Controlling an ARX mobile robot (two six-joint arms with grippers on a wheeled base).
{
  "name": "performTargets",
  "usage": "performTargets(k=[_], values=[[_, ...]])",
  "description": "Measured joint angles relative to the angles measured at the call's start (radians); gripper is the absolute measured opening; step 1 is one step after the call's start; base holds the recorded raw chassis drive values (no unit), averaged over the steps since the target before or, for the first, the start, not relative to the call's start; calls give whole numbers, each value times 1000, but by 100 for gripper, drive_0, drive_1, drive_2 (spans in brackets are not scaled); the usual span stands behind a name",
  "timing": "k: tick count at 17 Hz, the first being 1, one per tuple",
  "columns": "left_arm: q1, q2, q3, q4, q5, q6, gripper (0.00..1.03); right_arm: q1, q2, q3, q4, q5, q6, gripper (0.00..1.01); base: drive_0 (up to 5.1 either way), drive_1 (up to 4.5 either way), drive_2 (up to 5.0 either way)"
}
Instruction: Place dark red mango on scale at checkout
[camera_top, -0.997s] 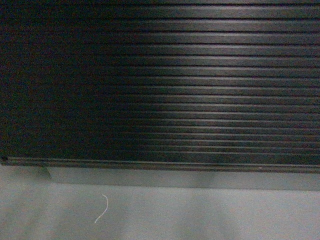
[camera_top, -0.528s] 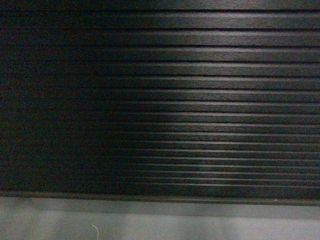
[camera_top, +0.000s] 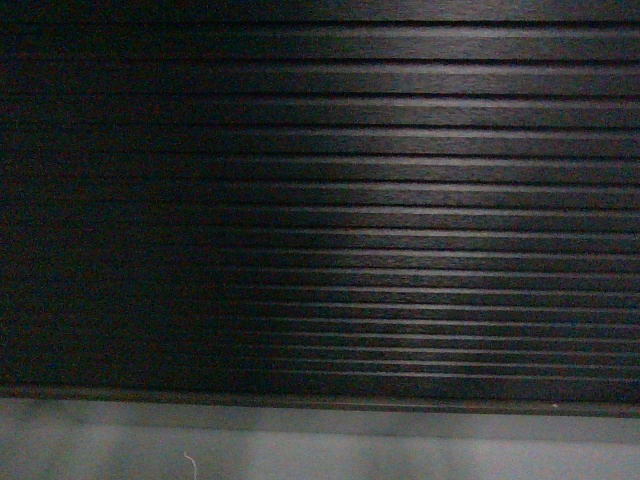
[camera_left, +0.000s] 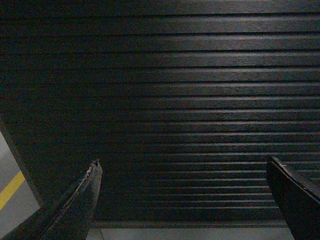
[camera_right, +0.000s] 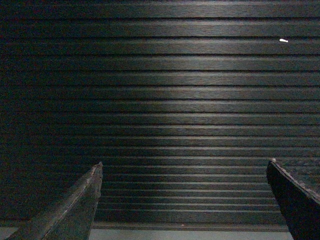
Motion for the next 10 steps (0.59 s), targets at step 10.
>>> performTargets(k=[10], values=[[0,0,0,-3,0,0,98,0,0,0,-3,0,0,98,0,0,0]])
